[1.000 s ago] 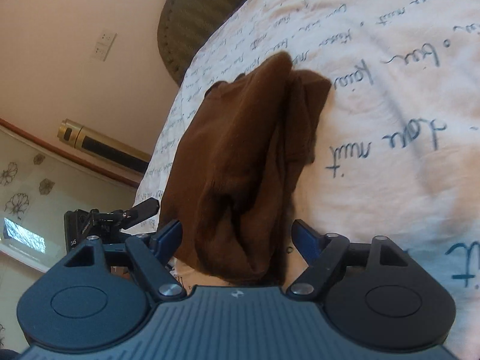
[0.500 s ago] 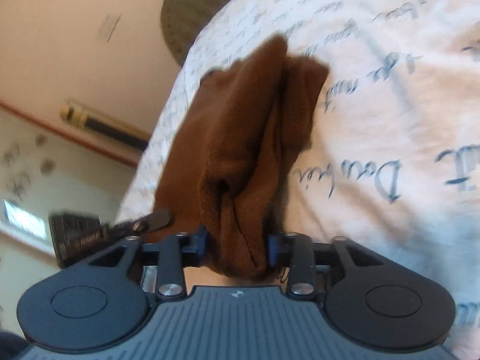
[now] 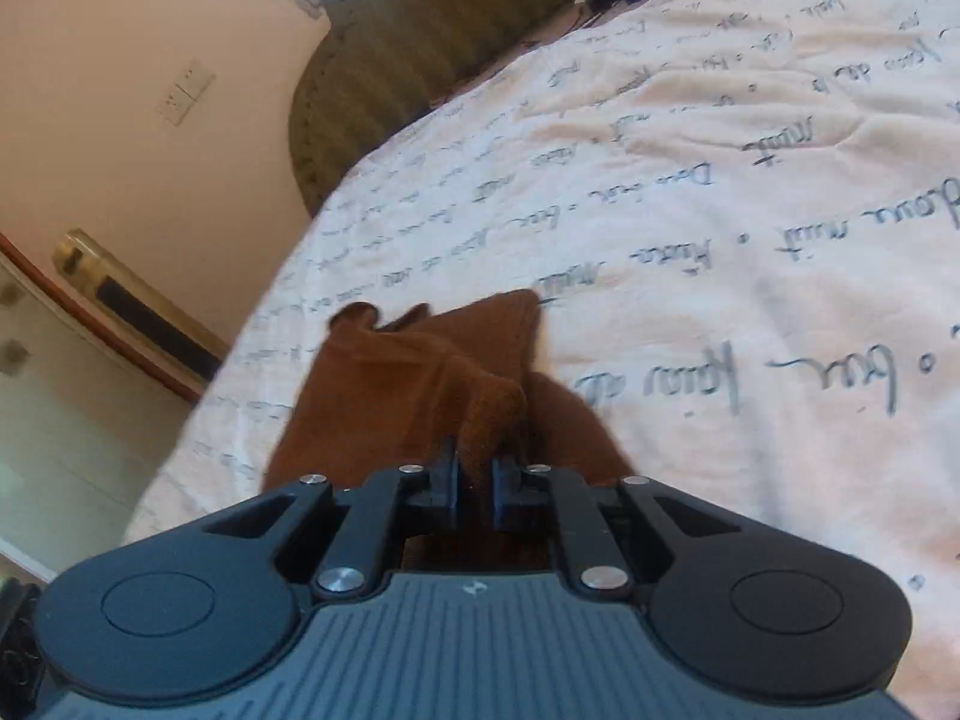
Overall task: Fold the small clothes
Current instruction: 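Grasp the folded sweater strip end with the right gripper while the left grasps too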
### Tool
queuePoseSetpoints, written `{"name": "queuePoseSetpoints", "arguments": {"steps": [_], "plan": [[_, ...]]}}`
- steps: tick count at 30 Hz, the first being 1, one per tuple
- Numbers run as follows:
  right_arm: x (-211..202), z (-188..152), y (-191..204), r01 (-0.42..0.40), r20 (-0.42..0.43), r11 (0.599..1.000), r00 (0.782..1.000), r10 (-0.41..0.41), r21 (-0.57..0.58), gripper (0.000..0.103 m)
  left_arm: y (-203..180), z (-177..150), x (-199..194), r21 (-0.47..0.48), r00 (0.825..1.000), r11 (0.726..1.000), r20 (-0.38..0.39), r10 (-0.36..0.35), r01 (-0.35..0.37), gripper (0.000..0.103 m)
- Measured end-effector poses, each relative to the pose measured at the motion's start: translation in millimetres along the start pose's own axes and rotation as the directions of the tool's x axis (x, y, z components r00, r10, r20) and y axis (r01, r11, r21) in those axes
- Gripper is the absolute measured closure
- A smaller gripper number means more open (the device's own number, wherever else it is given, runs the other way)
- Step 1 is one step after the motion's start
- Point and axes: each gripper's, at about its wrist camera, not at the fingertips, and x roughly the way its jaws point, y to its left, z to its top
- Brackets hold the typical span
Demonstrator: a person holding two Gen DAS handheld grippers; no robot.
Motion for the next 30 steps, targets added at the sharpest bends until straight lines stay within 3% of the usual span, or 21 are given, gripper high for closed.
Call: {"name": "queuePoseSetpoints", "arguments": {"steps": [3,5,6,7,8,9,10,13,16,17,18,19,20,21,22,25,28,30], "plan": [[-6,-8,-23,-0.063,0.036,0.995,0.998,0.060,0.073,0.096,10,5,-11,-0.053,0.999,0.998,0.021,-0.034,0.035,0.009],[-22,-14,-16,-0.093,0.077,0.991,0.993,0.086,0.093,0.084,25,9,-31,-0.141,0.996,0.988,0.076,-0.055,0.066,0.008],[-33,-18,-13,-0.116,0.091,0.988,0.990,0.107,0.100,0.077,35,9,-40,-0.184,0.994,0.980,0.100,-0.053,0.070,0.002],[-47,-23,-9,-0.145,0.105,0.984,0.985,0.134,0.100,0.053,47,10,-50,-0.247,0.992,0.966,0.119,-0.043,0.071,0.000],[-59,-29,-5,-0.160,0.118,0.982,0.982,0.149,0.096,0.015,60,9,-56,-0.308,0.992,0.948,0.118,-0.043,0.078,0.001],[-73,-39,-2,-0.172,0.132,0.981,0.978,0.159,0.087,0.003,73,8,-58,-0.366,0.994,0.926,0.094,-0.058,0.089,0.001],[-80,-47,1,-0.189,0.125,0.980,0.976,0.180,0.068,0.001,85,5,-57,-0.427,0.995,0.899,0.060,-0.080,0.098,0.002],[-83,-65,5,-0.218,0.029,0.972,0.976,0.217,0.085,0.001,108,-7,-47,-0.578,0.984,0.802,0.007,-0.177,0.148,0.005],[-63,-80,11,-0.215,-0.061,0.973,0.973,0.221,0.087,0.002,104,-17,-26,-0.636,0.953,0.739,-0.021,-0.303,0.222,0.013],[-56,-84,11,-0.197,-0.067,0.977,0.977,0.203,0.081,0.009,101,-18,-20,-0.640,0.950,0.737,-0.035,-0.310,0.217,0.023],[-53,-87,13,-0.190,-0.068,0.980,0.979,0.193,0.054,0.025,98,-17,-18,-0.631,0.955,0.751,-0.052,-0.292,0.195,0.046],[-47,-88,14,-0.179,-0.111,0.982,0.976,0.185,0.056,0.084,96,-13,-16,-0.617,0.955,0.768,-0.089,-0.282,0.169,0.063],[-48,-90,14,-0.174,-0.116,0.982,0.977,0.181,0.067,0.087,98,-11,-16,-0.620,0.950,0.769,-0.118,-0.290,0.158,0.075],[-54,-92,18,-0.182,-0.105,0.982,0.977,0.185,0.040,0.087,101,-10,-19,-0.624,0.948,0.768,-0.136,-0.289,0.144,0.075],[-60,-94,22,-0.174,-0.106,0.985,0.979,0.174,0.012,0.087,103,-9,-24,-0.604,0.950,0.786,-0.149,-0.276,0.134,0.075],[-65,-99,20,-0.134,-0.112,0.991,0.985,0.132,-0.012,0.087,97,-11,-33,-0.453,0.969,0.889,-0.185,-0.162,0.062,0.071],[-59,-104,11,-0.168,-0.104,0.985,0.980,0.169,0.027,0.082,88,-13,-38,-0.385,0.981,0.922,-0.169,-0.100,0.028,0.062],[-67,-92,16,-0.146,-0.128,0.989,0.981,0.147,0.020,0.077,79,-4,-57,-0.360,0.990,0.933,-0.131,-0.049,-0.001,0.058]]}}
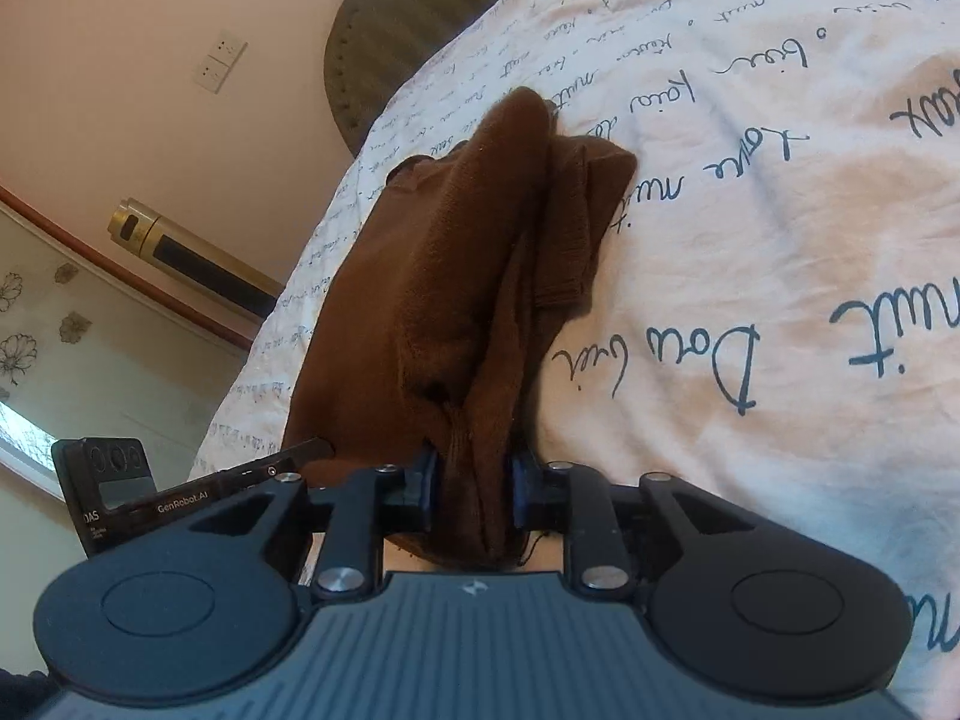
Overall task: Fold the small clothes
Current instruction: 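Grasp the folded sweater strip end with the right gripper while the left grasps too, then lift the strip end and fold it over onto the sweater with both grippers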
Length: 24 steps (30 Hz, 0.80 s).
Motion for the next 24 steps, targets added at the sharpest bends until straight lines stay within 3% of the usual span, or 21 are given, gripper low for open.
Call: {"name": "queuePoseSetpoints", "arguments": {"steps": [3,5,7,10,11,12,13,15,16,18,20,21,24], "plan": [[-32,24,20,0.055,0.152,0.996,0.987,-0.043,-0.073,0.067,-24,3,-32,0.085,0.985,0.996,0.171,0.009,-0.024,0.028],[-41,46,36,0.067,0.250,0.992,0.968,-0.038,-0.107,0.045,-47,7,-37,0.146,0.966,0.989,0.258,-0.002,-0.037,0.016],[-27,67,54,0.051,0.263,0.988,0.965,-0.012,-0.145,0.035,-68,12,-21,0.202,0.969,0.979,0.245,-0.034,-0.016,0.016],[28,92,71,0.017,0.146,0.980,0.989,0.012,-0.200,0.036,-82,9,21,0.223,0.989,0.975,0.136,-0.051,0.020,0.019],[48,96,70,0.048,0.111,0.979,0.993,-0.026,-0.199,0.036,-82,7,35,0.219,0.995,0.975,0.090,-0.045,0.024,0.025],[64,99,65,0.107,0.081,0.973,0.992,-0.092,-0.203,0.036,-82,4,43,0.229,0.997,0.973,0.074,-0.036,0.018,0.025],[82,99,54,0.199,0.054,0.958,0.980,-0.192,-0.207,0.037,-79,-3,49,0.256,0.996,0.967,0.077,-0.035,0.014,0.024],[86,99,32,0.178,0.112,0.967,0.981,-0.160,-0.180,0.038,-75,-8,51,0.281,0.996,0.959,0.076,-0.052,0.029,0.024],[83,100,24,0.156,0.103,0.978,0.984,-0.143,-0.140,0.038,-73,-9,50,0.281,0.996,0.959,0.072,-0.058,0.036,0.024],[80,109,38,0.218,0.089,0.965,0.974,-0.207,-0.144,0.039,-72,-8,50,0.284,0.996,0.958,0.069,-0.063,0.041,0.022],[73,113,68,0.306,0.156,0.924,0.948,-0.276,-0.229,0.035,-71,-11,54,0.303,0.995,0.952,0.078,-0.069,0.042,0.017],[72,114,80,0.295,0.173,0.919,0.951,-0.256,-0.262,0.035,-73,-13,54,0.319,0.994,0.947,0.087,-0.067,0.036,0.015],[92,121,106,0.175,0.090,0.937,0.984,-0.155,-0.304,0.036,-81,-18,57,0.357,0.994,0.934,0.100,-0.040,0.001,0.010]]}}
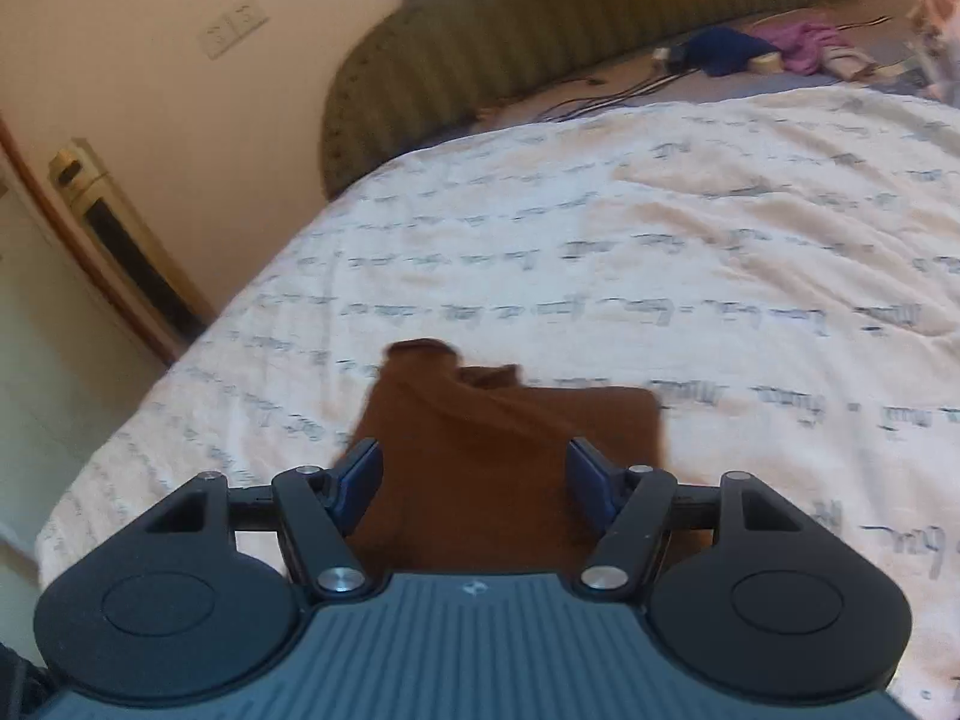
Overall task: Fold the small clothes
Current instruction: 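Lift the strip end and fold it over onto the sweater with both grippers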
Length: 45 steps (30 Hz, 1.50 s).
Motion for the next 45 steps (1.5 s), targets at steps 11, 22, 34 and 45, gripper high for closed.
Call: {"name": "queuePoseSetpoints", "arguments": {"steps": [11,22,34,45], "plan": [[70,9,-26,-0.004,-0.108,0.991,0.994,0.018,0.131,0.039,6,1,-8,-0.038,0.999,0.999,0.039,-0.020,0.021,0.009],[-116,-110,-67,-0.142,0.095,0.938,0.989,0.117,0.318,0.032,126,-20,-72,-0.630,0.987,0.761,0.103,-0.120,0.158,0.003],[-66,-142,-59,-0.175,-0.086,0.918,0.972,0.219,0.357,0.087,115,0,-15,-0.640,0.965,0.762,-0.124,-0.230,0.099,0.082],[-89,-195,-58,-0.267,-0.031,0.870,0.951,0.307,0.415,0.082,91,-31,-64,-0.492,0.981,0.869,-0.136,-0.141,0.057,0.059]]}}
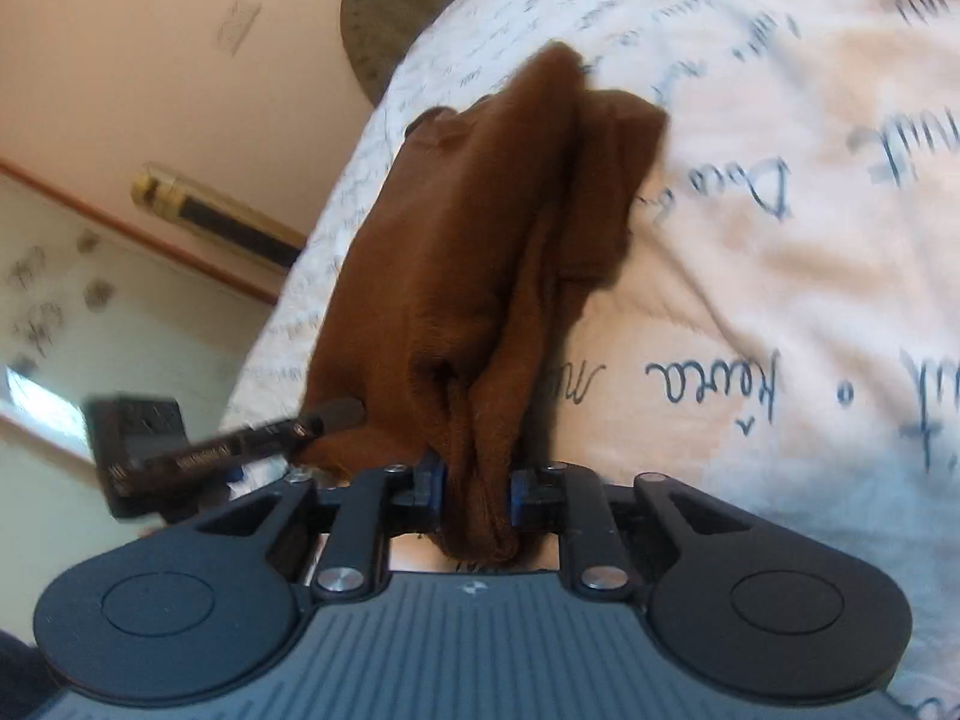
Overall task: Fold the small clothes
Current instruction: 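Lift the strip end and fold it over onto the sweater with both grippers, then open both grippers and release the folded sweater onto the bed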
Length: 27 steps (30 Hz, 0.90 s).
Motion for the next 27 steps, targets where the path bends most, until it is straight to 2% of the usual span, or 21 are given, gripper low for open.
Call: {"name": "queuePoseSetpoints", "arguments": {"steps": [1,2,3,5,6,7,9,10,11,12,13,14,16,17,19,21,27], "plan": [[-6,2,2,0.006,0.012,1.000,1.000,-0.007,0.026,0.077,-6,0,-9,0.015,0.999,0.999,0.031,0.032,-0.032,0.054],[-16,2,7,0.013,0.050,1.000,0.999,-0.014,0.025,0.071,-17,-3,-25,0.070,0.992,0.994,0.102,0.078,-0.086,0.042],[-31,-1,16,0.027,0.121,1.000,0.992,-0.026,-0.005,0.064,-28,-7,-37,0.134,0.980,0.982,0.167,0.108,-0.131,0.032],[-52,-9,42,0.086,0.224,0.991,0.973,-0.061,-0.102,0.060,-55,-21,-59,0.282,0.947,0.931,0.285,0.147,-0.230,0.024],[-57,-15,57,0.122,0.247,0.980,0.966,-0.080,-0.157,0.060,-65,-29,-64,0.321,0.936,0.911,0.319,0.152,-0.258,0.023],[-58,-23,73,0.175,0.267,0.961,0.957,-0.115,-0.215,0.060,-73,-38,-65,0.345,0.931,0.899,0.331,0.151,-0.269,0.022],[-50,-46,100,0.313,0.302,0.896,0.928,-0.217,-0.316,0.060,-82,-53,-58,0.364,0.933,0.888,0.319,0.166,-0.282,0.021],[-42,-60,109,0.388,0.318,0.853,0.905,-0.282,-0.348,0.059,-84,-61,-52,0.371,0.933,0.882,0.314,0.175,-0.290,0.020],[-33,-74,113,0.449,0.321,0.810,0.884,-0.341,-0.378,0.054,-85,-70,-43,0.374,0.930,0.873,0.305,0.204,-0.313,0.018],[-25,-84,113,0.488,0.318,0.783,0.867,-0.384,-0.386,0.050,-84,-74,-35,0.364,0.924,0.865,0.293,0.246,-0.346,0.016],[-20,-93,107,0.521,0.309,0.768,0.850,-0.426,-0.373,0.040,-81,-79,-29,0.346,0.919,0.863,0.271,0.285,-0.369,0.015],[-15,-99,101,0.531,0.295,0.768,0.845,-0.446,-0.358,0.035,-76,-81,-24,0.333,0.921,0.867,0.248,0.299,-0.371,0.013],[-12,-111,85,0.540,0.284,0.775,0.839,-0.464,-0.329,0.033,-69,-85,-20,0.316,0.923,0.872,0.221,0.315,-0.373,0.008],[-12,-116,88,0.551,0.315,0.761,0.830,-0.460,-0.342,0.030,-68,-86,-20,0.317,0.925,0.874,0.219,0.311,-0.368,0.002],[-7,-121,93,0.581,0.324,0.733,0.811,-0.487,-0.355,0.015,-67,-83,-14,0.331,0.932,0.873,0.191,0.310,-0.358,0.000],[1,-120,98,0.618,0.333,0.707,0.784,-0.523,-0.344,0.013,-68,-81,-8,0.333,0.927,0.867,0.183,0.326,-0.371,0.000],[14,-118,103,0.728,0.401,0.619,0.683,-0.611,-0.295,0.012,-70,-82,-6,0.335,0.919,0.857,0.191,0.344,-0.390,0.000]]}}
